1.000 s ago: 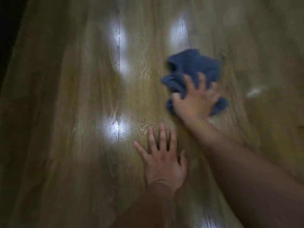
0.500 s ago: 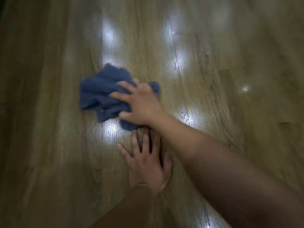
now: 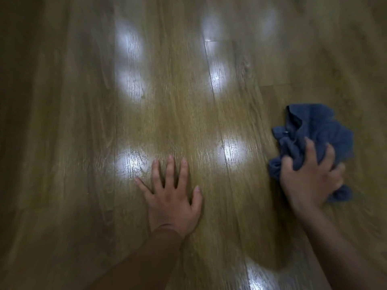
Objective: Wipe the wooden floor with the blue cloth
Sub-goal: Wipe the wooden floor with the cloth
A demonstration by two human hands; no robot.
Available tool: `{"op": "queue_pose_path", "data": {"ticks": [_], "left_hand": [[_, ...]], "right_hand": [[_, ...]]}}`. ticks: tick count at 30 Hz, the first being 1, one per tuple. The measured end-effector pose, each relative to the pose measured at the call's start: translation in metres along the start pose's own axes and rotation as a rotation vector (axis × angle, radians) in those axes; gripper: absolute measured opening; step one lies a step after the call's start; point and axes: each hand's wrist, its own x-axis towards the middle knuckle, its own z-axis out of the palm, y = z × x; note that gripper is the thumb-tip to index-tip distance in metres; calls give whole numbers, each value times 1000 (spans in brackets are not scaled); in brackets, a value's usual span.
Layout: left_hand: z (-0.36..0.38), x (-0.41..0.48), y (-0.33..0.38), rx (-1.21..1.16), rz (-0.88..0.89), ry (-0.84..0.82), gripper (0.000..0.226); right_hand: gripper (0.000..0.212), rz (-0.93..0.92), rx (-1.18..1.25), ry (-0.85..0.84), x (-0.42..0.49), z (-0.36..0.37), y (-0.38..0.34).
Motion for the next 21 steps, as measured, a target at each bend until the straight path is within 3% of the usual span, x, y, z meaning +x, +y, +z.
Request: {"op": "queue_pose_path", "data": {"ticks": [3, 9, 17, 21], "left_hand": [[2, 0, 0, 4, -3, 11, 70], [4, 1, 0, -15, 16, 89, 69], [5, 1, 0, 4, -2, 83, 70], [4, 1, -1, 5, -1, 66, 70]], "right_hand": [[69, -184, 21, -58, -39, 8, -37], [64, -831, 102, -89, -49, 29, -84], [69, -1211, 5, -262, 26, 17, -80], [69, -1153, 8, -265, 52, 9, -72]]}}
